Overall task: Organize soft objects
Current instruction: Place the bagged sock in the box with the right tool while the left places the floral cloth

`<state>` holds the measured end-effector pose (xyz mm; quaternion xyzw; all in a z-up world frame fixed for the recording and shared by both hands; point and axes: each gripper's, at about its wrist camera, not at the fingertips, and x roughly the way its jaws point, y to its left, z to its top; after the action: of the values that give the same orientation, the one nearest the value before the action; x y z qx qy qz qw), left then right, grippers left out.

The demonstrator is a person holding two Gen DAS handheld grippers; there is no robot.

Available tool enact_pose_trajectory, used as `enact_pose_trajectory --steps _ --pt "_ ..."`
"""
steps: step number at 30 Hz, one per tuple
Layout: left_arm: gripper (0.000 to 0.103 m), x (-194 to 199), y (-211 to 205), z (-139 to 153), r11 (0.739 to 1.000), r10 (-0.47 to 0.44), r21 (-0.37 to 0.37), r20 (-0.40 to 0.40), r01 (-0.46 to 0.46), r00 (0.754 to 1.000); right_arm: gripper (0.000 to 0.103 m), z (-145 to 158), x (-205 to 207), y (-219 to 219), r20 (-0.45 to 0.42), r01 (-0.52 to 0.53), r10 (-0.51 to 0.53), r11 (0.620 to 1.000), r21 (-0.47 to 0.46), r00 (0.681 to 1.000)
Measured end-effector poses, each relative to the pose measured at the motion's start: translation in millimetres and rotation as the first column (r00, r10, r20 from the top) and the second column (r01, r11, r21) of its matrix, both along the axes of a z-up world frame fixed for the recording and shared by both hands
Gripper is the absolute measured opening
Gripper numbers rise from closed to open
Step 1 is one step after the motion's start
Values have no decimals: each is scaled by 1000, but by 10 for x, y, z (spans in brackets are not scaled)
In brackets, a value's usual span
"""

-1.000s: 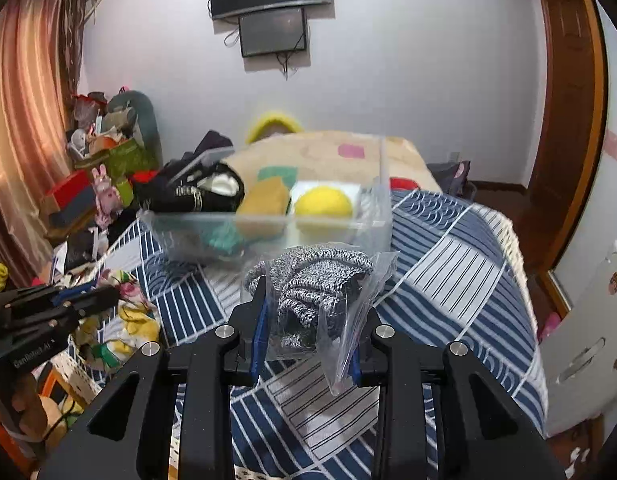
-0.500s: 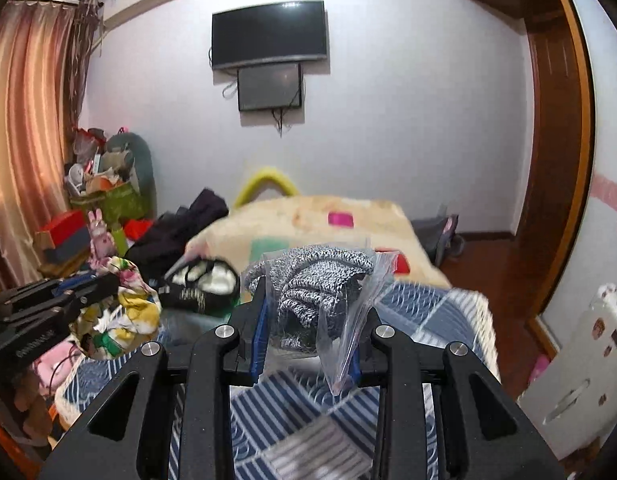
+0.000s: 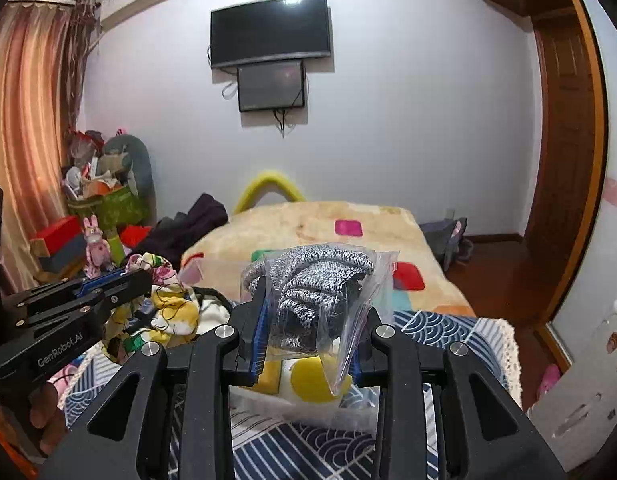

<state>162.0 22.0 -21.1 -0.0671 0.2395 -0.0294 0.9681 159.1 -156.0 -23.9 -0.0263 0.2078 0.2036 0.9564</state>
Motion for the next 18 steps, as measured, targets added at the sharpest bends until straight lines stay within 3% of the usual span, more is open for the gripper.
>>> enact_pose_trajectory --steps 7,9,14,18 --pt "13 342 -137 -388 999 -3 36 -101 6 995 28 -294 279 160 -97 -5 0 999 -48 995" --pt "15 379 -173 -468 998 2 59 -118 5 993 33 -362 321 181 -120 -3 -6 998 -69 993" --pt "28 300 -226 -493 995 -4 96 -100 14 995 51 -399 314 77 -129 25 -35 997 -76 991" --pt "37 235 -171 -448 997 -4 72 -100 12 995 54 -331 281 -5 -133 23 -32 997 -68 991"
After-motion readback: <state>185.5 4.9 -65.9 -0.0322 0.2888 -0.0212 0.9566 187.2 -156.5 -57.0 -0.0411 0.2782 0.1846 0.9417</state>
